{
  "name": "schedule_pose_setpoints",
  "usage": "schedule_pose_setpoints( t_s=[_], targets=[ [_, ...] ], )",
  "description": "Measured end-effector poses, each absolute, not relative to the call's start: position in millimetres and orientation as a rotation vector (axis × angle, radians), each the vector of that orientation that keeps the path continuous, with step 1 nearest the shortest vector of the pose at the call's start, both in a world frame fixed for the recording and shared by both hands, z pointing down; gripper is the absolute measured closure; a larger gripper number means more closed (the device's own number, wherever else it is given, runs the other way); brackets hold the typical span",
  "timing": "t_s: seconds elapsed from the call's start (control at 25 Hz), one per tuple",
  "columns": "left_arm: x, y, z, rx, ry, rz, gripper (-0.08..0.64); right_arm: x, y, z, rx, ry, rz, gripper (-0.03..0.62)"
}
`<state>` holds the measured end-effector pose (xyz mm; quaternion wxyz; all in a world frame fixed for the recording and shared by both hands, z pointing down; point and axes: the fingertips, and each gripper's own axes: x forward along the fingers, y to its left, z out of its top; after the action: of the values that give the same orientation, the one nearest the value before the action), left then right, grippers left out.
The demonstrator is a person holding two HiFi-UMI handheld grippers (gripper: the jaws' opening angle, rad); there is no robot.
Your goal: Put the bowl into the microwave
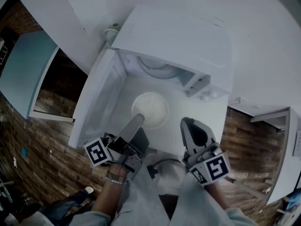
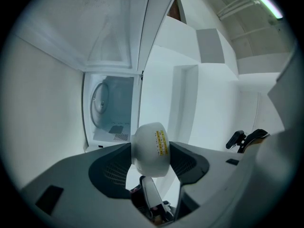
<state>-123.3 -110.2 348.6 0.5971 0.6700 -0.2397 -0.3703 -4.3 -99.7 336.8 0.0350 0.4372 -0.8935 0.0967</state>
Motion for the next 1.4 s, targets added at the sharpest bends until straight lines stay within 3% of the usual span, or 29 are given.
schedule_pose_setpoints(
  t_s=[1.4],
  targets=[
    [-112.9,-239.1,431.3,1.478,-0.680,-0.826,0.322,-12.9,-196.7,411.7,1.277,-2.685,0.381,0.591]
  ],
)
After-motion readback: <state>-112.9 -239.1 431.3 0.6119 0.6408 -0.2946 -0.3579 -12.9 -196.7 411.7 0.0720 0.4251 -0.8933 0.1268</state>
